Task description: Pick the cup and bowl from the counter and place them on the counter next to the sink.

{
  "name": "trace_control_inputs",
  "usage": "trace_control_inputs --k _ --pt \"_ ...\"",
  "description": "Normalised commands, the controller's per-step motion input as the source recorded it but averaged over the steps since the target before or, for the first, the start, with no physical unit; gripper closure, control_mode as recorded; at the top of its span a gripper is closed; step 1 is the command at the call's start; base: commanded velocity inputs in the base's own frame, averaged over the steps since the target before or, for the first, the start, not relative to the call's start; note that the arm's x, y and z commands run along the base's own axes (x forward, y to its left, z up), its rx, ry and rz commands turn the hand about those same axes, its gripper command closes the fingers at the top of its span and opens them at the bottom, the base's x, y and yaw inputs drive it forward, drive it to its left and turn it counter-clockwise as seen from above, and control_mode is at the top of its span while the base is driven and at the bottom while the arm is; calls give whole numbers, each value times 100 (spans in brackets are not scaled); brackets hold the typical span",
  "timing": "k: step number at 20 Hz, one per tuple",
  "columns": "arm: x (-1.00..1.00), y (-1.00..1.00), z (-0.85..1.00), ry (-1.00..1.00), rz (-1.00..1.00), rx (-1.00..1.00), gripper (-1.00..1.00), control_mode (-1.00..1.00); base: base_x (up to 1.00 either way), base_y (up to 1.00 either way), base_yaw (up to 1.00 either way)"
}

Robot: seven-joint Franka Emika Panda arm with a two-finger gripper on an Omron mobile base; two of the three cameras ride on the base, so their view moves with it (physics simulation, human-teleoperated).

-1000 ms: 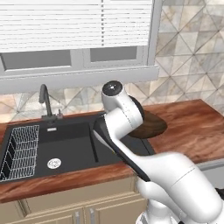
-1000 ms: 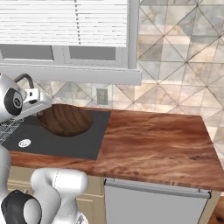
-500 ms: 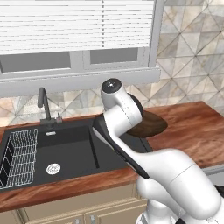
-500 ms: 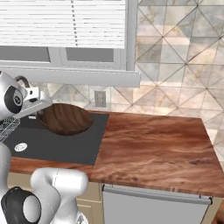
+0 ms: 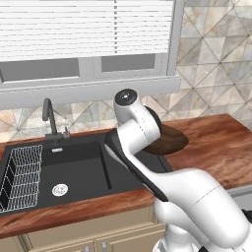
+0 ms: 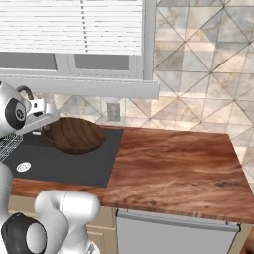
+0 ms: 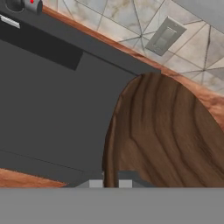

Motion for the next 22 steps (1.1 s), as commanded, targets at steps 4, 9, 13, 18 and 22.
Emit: trace_control_inputs --k 4,9,13,18,22 --pt "0 0 0 0 0 0 100 -100 0 0 0" --pt "26 -16 -31 -7 0 1 100 -100 0 0 0" --pt "13 -55 -33 -2 0 0 100 -100 0 0 0" --pt "2 -61 -12 0 0 0 100 -100 0 0 0" --pt "0 -6 0 0 0 0 100 -100 0 0 0"
